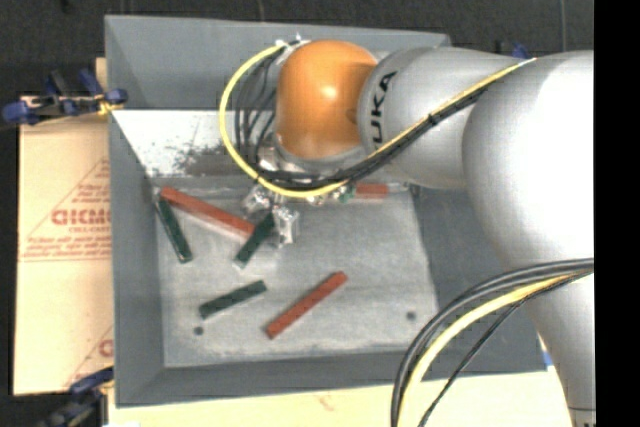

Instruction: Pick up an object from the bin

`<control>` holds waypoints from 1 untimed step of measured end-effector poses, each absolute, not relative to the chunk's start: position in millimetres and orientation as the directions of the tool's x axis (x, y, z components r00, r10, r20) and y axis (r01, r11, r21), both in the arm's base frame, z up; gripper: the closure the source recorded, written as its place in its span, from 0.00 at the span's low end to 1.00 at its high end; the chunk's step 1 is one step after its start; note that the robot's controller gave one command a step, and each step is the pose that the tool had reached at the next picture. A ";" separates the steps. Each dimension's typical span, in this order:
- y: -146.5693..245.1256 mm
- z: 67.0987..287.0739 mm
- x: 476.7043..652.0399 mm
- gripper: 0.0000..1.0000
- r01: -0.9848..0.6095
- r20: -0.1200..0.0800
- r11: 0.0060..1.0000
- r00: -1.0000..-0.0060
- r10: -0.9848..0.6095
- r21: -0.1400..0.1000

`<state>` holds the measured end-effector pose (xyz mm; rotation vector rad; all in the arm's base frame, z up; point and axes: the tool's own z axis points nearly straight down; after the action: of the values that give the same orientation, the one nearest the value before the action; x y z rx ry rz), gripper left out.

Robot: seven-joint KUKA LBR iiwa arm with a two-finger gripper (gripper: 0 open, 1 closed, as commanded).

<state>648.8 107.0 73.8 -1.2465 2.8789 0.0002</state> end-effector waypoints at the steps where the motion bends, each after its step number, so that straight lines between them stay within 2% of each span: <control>1: 107.1 73.8 648.8 1.00 -0.729 -0.004 0.685 -0.685 -0.729 -0.001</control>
Offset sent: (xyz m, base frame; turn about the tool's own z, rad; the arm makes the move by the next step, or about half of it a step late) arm -0.0200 -0.0213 0.1362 0.0288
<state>648.8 107.1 73.8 -1.2454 2.8794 0.0009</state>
